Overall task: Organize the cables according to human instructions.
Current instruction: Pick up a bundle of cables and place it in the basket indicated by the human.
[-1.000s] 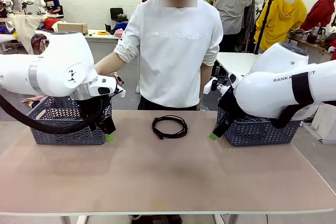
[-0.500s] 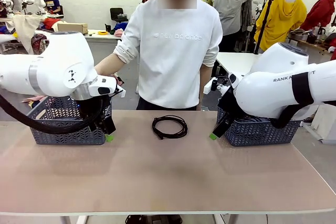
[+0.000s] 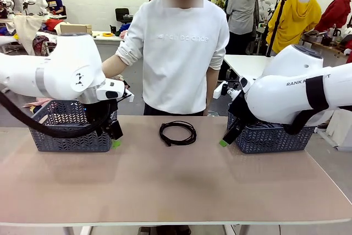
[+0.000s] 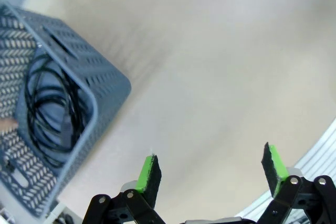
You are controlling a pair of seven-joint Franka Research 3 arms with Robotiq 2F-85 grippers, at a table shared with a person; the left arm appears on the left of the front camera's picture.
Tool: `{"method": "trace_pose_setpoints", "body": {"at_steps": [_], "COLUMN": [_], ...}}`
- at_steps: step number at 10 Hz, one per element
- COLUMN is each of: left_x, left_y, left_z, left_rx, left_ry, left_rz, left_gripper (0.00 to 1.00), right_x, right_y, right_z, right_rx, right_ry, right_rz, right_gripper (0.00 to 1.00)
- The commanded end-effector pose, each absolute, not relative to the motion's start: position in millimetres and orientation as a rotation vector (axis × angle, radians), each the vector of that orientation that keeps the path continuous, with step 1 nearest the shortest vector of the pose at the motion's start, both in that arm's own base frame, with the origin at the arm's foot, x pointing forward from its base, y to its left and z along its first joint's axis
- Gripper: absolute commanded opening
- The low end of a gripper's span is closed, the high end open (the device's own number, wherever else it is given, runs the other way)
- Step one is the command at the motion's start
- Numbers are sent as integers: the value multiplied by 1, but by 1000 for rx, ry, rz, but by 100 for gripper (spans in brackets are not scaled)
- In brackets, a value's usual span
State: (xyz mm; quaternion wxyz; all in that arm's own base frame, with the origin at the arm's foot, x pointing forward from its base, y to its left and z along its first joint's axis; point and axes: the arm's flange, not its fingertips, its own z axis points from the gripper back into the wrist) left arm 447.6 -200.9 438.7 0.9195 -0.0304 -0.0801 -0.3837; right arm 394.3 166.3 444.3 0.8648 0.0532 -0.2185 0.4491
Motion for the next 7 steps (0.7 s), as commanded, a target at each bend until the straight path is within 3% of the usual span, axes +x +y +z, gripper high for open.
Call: {"method": "trace_pose_setpoints", "body": {"at_steps": [1, 4, 7], "left_x": [485, 526, 555], "left_y": [-221, -263, -316], "left_z": [436, 424, 408], "left_rx": [-29, -28, 33], "left_ry": [-126, -93, -94], "left_rz": [-871, -729, -754], "left_gripper": [100, 100, 100], "right_x": [391, 391, 391], "right_y": [163, 163, 163], "right_z": [444, 444, 444], "right_rx": [104, 104, 104], "right_ry": [-454, -454, -454], "right_rz": [932, 932, 932], "right_gripper": [100, 100, 100]}}
